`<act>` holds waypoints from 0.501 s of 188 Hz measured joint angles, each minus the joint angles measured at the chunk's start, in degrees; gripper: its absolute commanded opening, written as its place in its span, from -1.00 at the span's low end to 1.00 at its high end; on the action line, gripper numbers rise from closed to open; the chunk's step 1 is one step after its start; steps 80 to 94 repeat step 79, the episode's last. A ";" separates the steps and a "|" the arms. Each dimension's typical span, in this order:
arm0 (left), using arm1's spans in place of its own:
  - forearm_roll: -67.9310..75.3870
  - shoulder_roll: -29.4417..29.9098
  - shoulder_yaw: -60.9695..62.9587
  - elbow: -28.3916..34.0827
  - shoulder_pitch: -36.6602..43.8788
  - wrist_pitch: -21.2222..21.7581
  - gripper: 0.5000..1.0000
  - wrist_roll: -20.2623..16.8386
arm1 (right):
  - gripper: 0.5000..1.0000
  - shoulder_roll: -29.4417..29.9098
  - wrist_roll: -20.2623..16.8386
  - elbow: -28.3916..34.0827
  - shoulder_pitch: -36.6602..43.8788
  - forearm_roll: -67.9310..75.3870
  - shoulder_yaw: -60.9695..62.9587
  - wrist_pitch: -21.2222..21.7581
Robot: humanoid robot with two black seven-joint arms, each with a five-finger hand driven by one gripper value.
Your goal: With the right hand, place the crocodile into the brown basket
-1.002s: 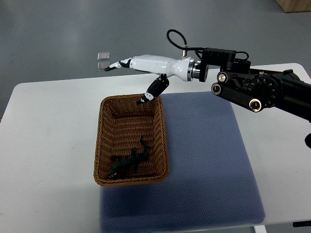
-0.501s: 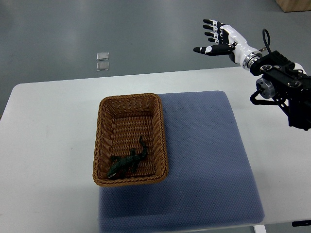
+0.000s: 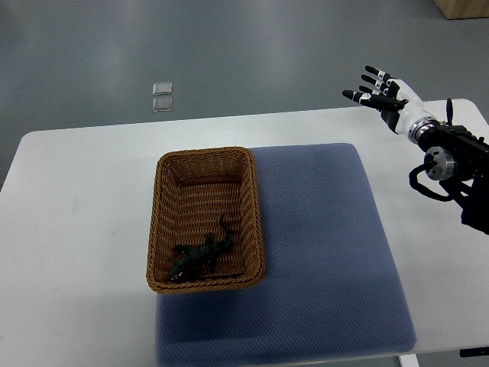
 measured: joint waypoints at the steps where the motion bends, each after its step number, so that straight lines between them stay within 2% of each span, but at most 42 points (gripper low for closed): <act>1: 0.00 0.00 0.00 0.00 0.00 0.00 1.00 0.00 | 0.70 -0.01 0.00 0.00 -0.02 0.08 0.00 0.01; 94: 0.00 0.00 0.05 0.00 0.00 0.00 1.00 0.00 | 0.71 0.22 -0.24 0.03 -1.00 1.46 0.06 -0.10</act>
